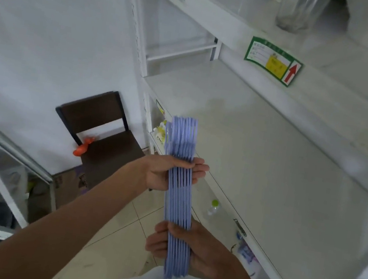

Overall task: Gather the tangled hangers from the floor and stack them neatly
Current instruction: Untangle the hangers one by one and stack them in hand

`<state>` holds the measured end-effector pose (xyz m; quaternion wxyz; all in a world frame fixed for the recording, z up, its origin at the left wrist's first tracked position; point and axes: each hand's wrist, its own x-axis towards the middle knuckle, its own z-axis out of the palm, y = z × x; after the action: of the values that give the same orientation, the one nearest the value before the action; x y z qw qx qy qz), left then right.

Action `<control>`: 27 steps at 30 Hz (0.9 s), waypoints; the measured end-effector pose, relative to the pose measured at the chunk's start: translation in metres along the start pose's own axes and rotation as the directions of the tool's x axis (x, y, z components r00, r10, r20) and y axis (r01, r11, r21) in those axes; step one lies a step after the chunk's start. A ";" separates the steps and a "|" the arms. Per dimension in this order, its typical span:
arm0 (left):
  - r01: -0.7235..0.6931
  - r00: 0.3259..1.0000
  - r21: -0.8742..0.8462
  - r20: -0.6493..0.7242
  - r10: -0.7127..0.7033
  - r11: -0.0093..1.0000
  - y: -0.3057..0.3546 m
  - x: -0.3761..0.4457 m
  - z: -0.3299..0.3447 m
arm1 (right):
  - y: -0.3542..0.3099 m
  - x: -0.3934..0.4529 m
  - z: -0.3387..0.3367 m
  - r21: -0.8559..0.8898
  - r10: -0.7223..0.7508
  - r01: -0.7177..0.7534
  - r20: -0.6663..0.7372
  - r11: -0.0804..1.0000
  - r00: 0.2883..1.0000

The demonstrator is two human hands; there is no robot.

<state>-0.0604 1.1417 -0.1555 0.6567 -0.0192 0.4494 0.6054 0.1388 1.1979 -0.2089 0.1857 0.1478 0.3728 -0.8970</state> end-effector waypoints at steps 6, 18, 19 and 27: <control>-0.030 0.999 0.004 0.025 0.030 1.000 -0.001 0.025 0.032 | -0.019 -0.011 -0.026 0.026 -0.042 0.042 0.008 0.999 0.999; -0.048 0.982 -0.077 0.176 0.061 0.996 -0.018 0.138 0.135 | -0.093 -0.100 -0.153 -0.090 -0.042 0.031 -0.117 0.995 0.992; -0.061 0.982 -0.088 0.175 0.076 0.994 -0.023 0.147 0.146 | -0.101 -0.109 -0.165 -0.099 -0.024 0.014 -0.105 0.995 0.994; -0.109 0.973 -0.095 0.191 0.125 0.989 -0.062 0.198 0.183 | -0.103 -0.142 -0.237 -0.207 0.002 -0.038 -0.174 0.978 0.985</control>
<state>0.0669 1.3838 -0.2004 0.6597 0.0397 0.3566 0.6604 0.2492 1.4681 -0.2495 0.1763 0.2085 0.4783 -0.8347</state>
